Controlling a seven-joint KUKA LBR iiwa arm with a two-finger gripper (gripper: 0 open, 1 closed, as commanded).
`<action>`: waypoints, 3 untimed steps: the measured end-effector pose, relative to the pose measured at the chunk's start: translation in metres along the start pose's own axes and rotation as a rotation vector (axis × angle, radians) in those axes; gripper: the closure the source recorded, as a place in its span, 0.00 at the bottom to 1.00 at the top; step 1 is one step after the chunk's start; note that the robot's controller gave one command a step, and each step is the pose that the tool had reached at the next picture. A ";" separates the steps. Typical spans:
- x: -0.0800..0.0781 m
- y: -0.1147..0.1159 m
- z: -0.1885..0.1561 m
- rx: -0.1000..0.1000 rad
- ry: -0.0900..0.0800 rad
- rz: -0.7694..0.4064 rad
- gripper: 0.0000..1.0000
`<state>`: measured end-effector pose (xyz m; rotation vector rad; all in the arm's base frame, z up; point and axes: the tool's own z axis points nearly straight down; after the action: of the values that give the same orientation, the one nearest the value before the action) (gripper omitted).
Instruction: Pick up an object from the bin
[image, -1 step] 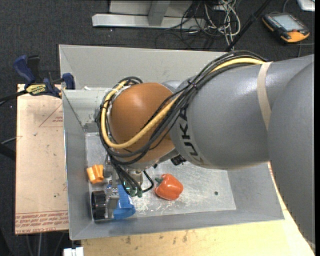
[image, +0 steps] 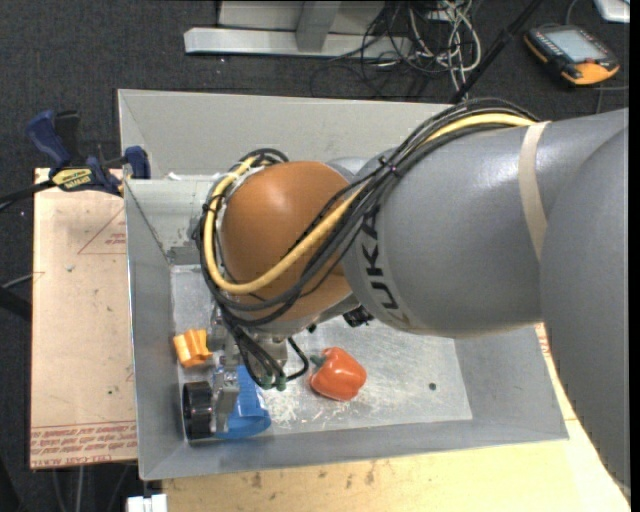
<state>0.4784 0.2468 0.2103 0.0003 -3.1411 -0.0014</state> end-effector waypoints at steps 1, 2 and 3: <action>-0.007 0.005 0.075 -0.003 -0.013 -0.354 1.00; -0.007 0.005 0.075 -0.003 -0.013 -0.354 1.00; -0.007 0.004 0.033 0.001 0.003 -0.400 1.00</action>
Offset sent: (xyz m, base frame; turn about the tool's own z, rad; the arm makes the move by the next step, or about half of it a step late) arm 0.0000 0.0000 0.0000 0.0000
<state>0.4854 0.2513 0.1773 0.6241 -3.0758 -0.0004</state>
